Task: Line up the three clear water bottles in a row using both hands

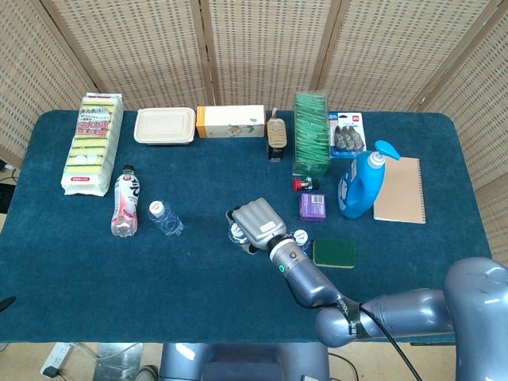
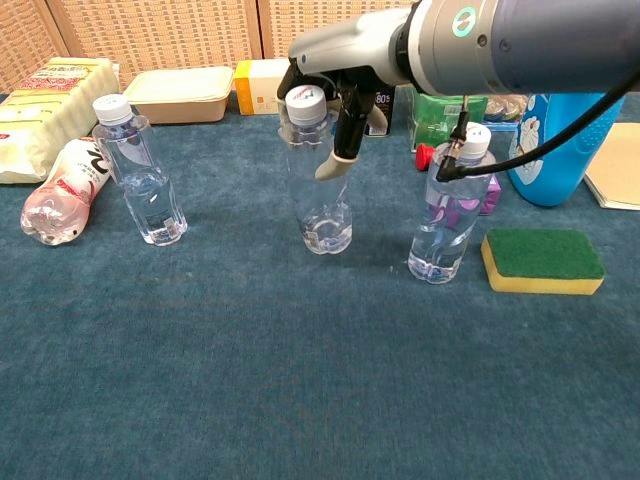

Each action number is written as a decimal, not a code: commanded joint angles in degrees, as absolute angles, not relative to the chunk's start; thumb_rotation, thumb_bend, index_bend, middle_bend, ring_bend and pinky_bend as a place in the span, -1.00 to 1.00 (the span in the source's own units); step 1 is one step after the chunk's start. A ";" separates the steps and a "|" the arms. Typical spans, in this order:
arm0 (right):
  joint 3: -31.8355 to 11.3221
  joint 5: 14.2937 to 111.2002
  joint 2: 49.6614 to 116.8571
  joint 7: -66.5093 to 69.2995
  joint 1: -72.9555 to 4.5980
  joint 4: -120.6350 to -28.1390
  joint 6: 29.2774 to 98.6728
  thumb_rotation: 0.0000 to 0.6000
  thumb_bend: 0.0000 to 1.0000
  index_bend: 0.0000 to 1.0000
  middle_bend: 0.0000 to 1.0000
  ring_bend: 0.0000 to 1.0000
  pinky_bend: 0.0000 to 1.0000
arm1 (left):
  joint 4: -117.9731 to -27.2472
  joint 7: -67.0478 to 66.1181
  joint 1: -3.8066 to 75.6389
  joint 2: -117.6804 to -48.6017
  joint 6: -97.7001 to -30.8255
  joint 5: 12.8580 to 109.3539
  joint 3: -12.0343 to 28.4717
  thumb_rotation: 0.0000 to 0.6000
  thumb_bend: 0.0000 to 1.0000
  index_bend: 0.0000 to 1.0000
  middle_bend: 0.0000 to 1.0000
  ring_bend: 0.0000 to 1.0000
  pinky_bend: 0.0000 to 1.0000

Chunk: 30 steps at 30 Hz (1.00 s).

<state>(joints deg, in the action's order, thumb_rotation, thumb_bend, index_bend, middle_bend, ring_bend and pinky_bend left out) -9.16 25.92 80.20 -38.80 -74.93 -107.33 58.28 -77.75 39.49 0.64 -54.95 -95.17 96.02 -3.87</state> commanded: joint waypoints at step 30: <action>-8.60 24.55 77.07 -41.29 -75.58 -110.86 56.53 1.00 -0.20 -0.47 -0.53 -0.52 0.25 | -77.27 40.39 0.42 -54.93 -95.98 96.55 -4.06 1.00 -0.86 -1.00 -1.00 -1.00 -0.90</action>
<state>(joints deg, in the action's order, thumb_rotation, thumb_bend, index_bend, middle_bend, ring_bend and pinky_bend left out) -8.51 24.39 77.41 -41.39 -75.63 -110.52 56.58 -77.28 40.39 0.43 -54.93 -95.98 96.55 -4.06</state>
